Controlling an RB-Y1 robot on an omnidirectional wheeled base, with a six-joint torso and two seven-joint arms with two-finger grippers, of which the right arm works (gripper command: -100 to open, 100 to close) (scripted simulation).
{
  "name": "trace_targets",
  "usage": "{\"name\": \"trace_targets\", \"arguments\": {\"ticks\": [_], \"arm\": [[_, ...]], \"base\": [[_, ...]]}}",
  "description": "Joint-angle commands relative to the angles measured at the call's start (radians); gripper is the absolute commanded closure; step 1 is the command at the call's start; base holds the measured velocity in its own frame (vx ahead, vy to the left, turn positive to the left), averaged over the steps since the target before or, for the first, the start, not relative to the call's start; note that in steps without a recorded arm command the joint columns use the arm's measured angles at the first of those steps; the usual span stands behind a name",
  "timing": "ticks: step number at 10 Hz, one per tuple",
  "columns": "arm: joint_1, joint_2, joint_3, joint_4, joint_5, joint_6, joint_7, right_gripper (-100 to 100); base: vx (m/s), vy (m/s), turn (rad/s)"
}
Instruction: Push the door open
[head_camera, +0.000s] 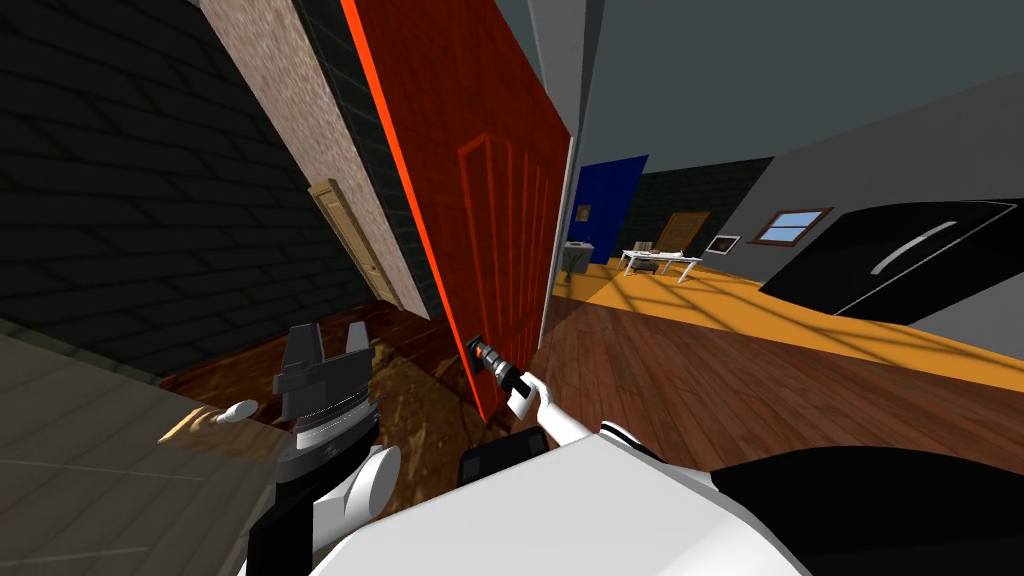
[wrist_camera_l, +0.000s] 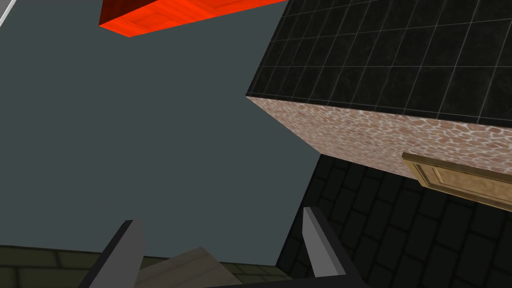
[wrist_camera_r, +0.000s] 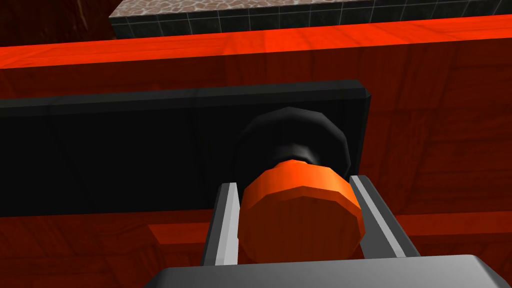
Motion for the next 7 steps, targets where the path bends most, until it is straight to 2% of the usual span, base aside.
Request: {"name": "trace_targets", "arguments": {"ticks": [1,4,7], "arm": [[0.006,-0.004,-0.002,-0.005,-0.006,0.002,0.010,100],[0.015,-0.008,-0.004,-0.013,-0.014,0.006,0.026,100],[0.032,-0.012,-0.008,-0.028,-0.030,0.012,0.055,100]], "base": [[0.102,0.081,-0.082],[0.130,0.141,-0.090],[0.160,0.163,-0.155]]}}
